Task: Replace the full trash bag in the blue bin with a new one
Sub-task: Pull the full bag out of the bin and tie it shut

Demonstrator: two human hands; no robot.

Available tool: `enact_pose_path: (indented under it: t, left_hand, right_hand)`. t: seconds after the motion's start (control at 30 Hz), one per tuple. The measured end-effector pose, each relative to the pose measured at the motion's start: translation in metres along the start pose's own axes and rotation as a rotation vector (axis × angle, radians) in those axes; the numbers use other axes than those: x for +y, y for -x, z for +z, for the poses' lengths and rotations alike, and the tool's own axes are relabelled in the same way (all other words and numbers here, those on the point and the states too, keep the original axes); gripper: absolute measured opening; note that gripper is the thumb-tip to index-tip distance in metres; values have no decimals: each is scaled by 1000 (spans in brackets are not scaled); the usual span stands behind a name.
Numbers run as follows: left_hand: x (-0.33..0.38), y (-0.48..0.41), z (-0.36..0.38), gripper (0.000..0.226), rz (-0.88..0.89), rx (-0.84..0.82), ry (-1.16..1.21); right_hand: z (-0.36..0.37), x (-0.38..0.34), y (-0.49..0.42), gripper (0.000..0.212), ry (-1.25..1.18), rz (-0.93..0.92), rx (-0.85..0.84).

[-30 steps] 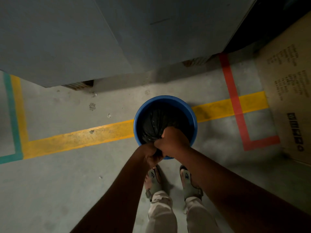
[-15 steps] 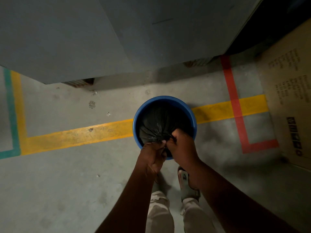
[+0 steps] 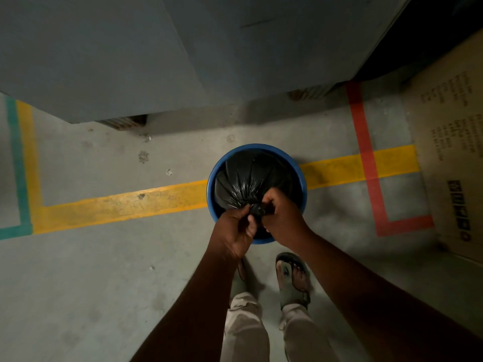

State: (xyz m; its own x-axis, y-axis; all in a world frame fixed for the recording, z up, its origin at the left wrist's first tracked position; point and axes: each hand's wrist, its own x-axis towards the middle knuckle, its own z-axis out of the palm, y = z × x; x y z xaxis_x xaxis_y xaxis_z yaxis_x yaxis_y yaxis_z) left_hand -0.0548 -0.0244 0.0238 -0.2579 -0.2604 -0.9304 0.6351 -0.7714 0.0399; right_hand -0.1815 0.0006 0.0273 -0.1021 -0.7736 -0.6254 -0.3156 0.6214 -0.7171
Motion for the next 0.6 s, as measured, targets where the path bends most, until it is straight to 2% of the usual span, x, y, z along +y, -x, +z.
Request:
enact_pose_path:
  t: [0.1,0.2,0.27,0.4,0.53,0.6]
  left_hand:
    - [-2,-2,-3,34,111,-35,-96]
    - [-2,0,1,38,136,-70,-183]
    - [-2,1,2,38,137,-70,-221]
    - [-4,7,3,25,100,-14,-349]
    - [-5,7,1,9,113,126,-454]
    - [-4,8,3,15,98,134,-429]
  right_hand:
    - [-7,-1,10,32,330,-254,197]
    - [-11,0,20,44,372,-416,146]
    - [-10,2,24,37,436,-470,125]
    - [-11,5,22,27,448,-449,162]
    - [-7,7,18,17,355,-316,183]
    - [-4,6,21,12,251,-268,176]
